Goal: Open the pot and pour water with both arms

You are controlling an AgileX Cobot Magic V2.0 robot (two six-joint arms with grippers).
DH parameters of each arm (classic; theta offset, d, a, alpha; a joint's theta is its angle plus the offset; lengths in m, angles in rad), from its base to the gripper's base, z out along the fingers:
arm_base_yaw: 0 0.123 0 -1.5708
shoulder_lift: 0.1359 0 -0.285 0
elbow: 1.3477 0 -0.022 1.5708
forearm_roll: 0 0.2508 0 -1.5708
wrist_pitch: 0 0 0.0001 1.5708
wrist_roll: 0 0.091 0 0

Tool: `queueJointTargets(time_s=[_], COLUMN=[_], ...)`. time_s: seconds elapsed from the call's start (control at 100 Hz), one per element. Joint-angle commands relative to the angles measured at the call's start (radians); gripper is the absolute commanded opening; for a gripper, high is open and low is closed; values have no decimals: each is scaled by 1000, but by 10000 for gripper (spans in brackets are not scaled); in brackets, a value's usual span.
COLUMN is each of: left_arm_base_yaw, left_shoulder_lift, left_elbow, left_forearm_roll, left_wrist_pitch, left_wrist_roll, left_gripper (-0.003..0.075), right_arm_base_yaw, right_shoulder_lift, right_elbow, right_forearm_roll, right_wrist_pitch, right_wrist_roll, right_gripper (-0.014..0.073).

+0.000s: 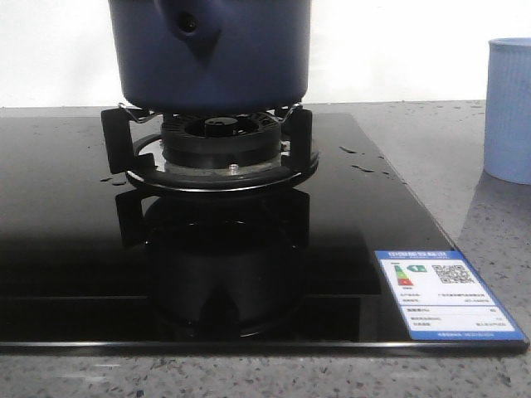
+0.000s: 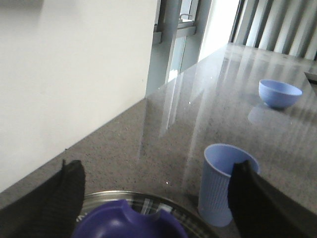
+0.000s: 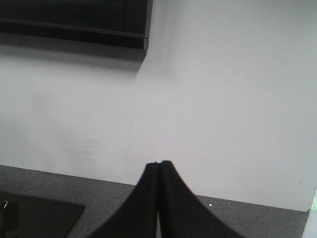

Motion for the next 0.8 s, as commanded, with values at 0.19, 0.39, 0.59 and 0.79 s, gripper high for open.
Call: queueJointTargets(time_s=[0.19, 0.39, 0.59, 0.79], left_arm_base_yaw=[132, 184, 184, 184], left_shoulder_lift=[-447, -810, -1150, -1436], left_elbow=[144, 439, 755, 998], left_forearm_roll=[18, 33, 34, 32], left_wrist_pitch=[-230, -425, -726, -795], left_wrist_roll=[-97, -97, -97, -97], left_gripper=[254, 62, -19, -19], right_arm_base_yaw=[7, 105, 284, 430], right_shoulder_lift=[-89, -182, -196, -196], right_elbow=[25, 159, 256, 265], right_forearm_roll=[-43, -55, -55, -55], right_wrist_pitch=[-18, -29, -25, -3], right_wrist_roll=[-1, 48, 61, 61], right_gripper=[-74, -74, -74, -74])
